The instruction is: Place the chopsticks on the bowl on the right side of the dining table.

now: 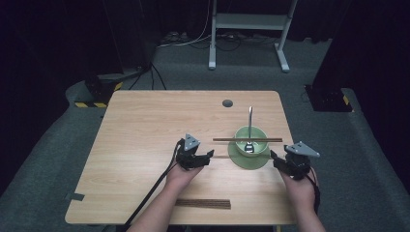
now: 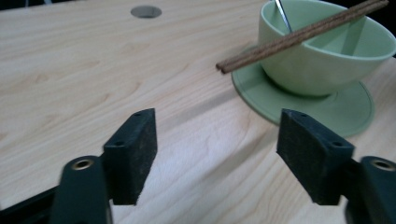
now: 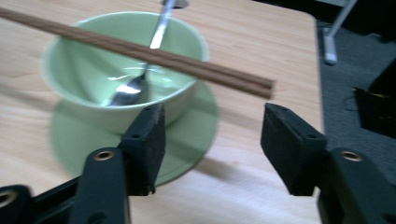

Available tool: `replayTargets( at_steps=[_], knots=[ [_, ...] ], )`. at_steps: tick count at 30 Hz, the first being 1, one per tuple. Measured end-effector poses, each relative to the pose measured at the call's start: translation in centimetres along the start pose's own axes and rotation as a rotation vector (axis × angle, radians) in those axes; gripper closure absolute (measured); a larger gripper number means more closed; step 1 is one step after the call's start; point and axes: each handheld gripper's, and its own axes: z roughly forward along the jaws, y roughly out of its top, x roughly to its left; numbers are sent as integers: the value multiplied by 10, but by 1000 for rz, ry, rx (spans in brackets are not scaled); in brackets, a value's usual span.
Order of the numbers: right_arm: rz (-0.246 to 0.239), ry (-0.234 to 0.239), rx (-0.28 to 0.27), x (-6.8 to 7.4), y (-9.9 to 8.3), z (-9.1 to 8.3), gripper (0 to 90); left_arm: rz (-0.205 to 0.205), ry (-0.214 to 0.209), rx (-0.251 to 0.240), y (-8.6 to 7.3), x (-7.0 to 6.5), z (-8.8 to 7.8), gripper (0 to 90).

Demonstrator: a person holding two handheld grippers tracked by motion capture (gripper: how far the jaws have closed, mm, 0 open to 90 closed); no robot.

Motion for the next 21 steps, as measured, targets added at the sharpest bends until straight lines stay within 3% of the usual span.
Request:
replayTargets(
  at_steps=[5,9,12,17,21],
  knots=[
    [-25,39,0,23,-7,-9,315,-13,-6,48,-14,20,-20,196],
    [-15,81,3,43,-12,-14,276,21,20,88,-31,40,-44,158],
    [1,129,16,57,-16,-14,264,18,33,101,-46,53,-63,151],
    [-15,158,47,75,-24,-8,257,36,128,174,-79,83,-97,142],
    [2,185,96,85,-37,3,256,5,159,223,-102,107,-127,142]
  ],
)
